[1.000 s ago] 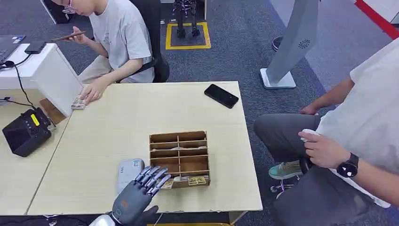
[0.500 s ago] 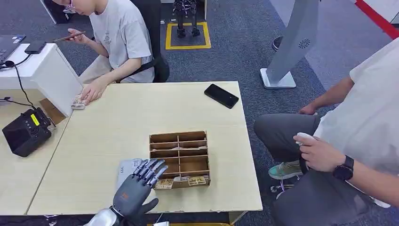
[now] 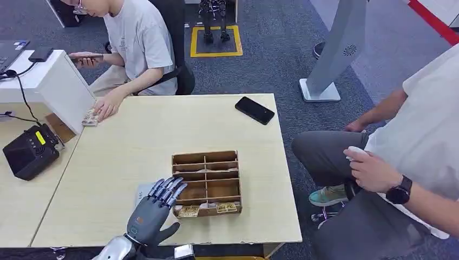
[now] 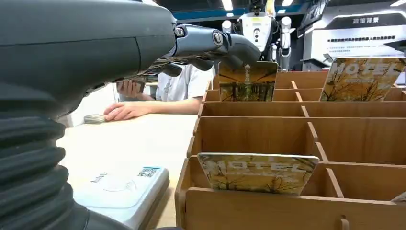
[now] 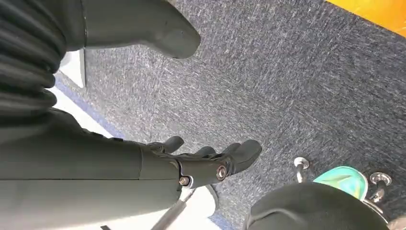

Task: Pass the card to the sensor for recognition and then transmit it.

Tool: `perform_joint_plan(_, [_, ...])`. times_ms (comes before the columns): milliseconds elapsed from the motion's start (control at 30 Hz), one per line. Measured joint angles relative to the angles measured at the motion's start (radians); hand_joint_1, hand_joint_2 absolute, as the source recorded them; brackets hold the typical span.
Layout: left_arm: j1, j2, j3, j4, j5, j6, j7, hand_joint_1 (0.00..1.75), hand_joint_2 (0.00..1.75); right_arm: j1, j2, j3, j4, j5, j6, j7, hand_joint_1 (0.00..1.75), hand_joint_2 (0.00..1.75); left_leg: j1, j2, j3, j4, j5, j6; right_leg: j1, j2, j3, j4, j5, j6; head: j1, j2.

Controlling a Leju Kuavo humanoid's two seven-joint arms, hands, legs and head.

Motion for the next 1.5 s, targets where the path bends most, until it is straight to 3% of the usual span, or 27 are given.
perform_joint_plan(533, [0.000,-0.008,0.022,0.007,0.030,-0.013,-0.004,0.00,1.75,0.003,0.010,0.001,-0.033,0.000,0.020,-0.001,0.00,1.75,0.000,0.000,0.000,0.000,0.000,0.000,0.000,0.000,0.000,0.000,0.000,0.000,0.000,0.000])
perform_joint_plan(667, [0.000,-0.014,0.023,0.011,0.059,-0.025,-0.030,0.00,1.75,0.003,0.010,0.001,-0.036,0.000,0.016,0.001,0.00,1.75,0.000,0.000,0.000,0.000,0.000,0.000,0.000,0.000,0.000,0.000,0.000,0.000,0.000,0.000])
perform_joint_plan(733, [0.000,-0.014,0.023,0.011,0.128,-0.065,-0.086,0.00,1.75,0.003,0.010,0.001,-0.036,0.000,0.012,0.001,0.00,1.75,0.000,0.000,0.000,0.000,0.000,0.000,0.000,0.000,0.000,0.000,0.000,0.000,0.000,0.000])
perform_joint_plan(800, [0.001,-0.015,0.023,0.003,0.153,-0.085,-0.102,0.00,1.75,0.003,0.010,0.001,-0.036,0.000,0.009,0.001,0.00,1.75,0.000,0.000,0.000,0.000,0.000,0.000,0.000,0.000,0.000,0.000,0.000,0.000,0.000,0.000])
perform_joint_plan(1500, [0.001,-0.015,0.022,-0.014,0.160,-0.097,-0.103,0.00,1.75,0.002,0.010,0.000,-0.034,0.000,0.008,-0.002,0.00,1.75,0.000,0.000,0.000,0.000,0.000,0.000,0.000,0.000,0.000,0.000,0.000,0.000,0.000,0.000])
